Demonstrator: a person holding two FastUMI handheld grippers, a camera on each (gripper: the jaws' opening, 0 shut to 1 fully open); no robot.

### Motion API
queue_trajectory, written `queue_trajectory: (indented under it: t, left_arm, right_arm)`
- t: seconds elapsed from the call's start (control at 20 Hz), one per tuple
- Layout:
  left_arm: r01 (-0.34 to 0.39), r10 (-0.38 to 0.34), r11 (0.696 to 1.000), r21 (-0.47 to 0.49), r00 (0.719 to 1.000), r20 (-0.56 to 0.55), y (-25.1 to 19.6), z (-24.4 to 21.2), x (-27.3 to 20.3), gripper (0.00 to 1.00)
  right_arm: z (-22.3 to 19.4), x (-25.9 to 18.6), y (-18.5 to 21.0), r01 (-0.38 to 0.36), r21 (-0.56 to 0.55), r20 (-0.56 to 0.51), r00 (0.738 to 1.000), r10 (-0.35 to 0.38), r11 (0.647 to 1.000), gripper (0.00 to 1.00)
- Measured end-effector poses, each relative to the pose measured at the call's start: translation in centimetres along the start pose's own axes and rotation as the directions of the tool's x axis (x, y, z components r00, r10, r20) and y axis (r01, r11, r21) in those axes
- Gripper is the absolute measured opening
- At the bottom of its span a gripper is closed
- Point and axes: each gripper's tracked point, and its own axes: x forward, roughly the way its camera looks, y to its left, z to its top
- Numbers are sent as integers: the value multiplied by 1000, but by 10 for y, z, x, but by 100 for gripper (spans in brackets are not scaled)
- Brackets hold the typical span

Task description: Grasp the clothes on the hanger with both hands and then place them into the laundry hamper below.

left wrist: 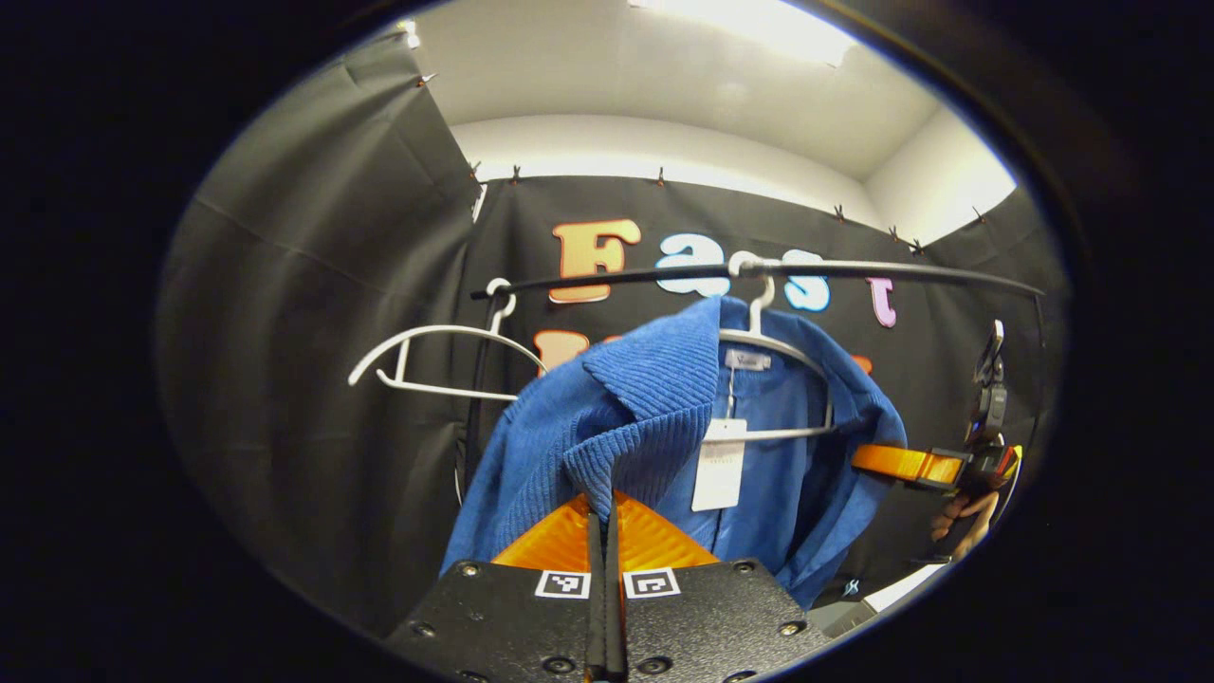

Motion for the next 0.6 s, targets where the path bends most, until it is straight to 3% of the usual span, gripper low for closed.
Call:
queue_trajectory:
  t: [0.3, 0.6]
  left_arm:
    - [-6, 8, 999, -32, 998, 55, 26, 39, -21, 0]
    - [3, 1, 998, -55, 996, 86, 40, 61, -22, 0]
  right_arm:
    - [18, -6, -3, -59, 147, 22, 998, 56, 987, 7]
    - [37, -3, -19, -68, 247, 70, 996, 53, 966, 8]
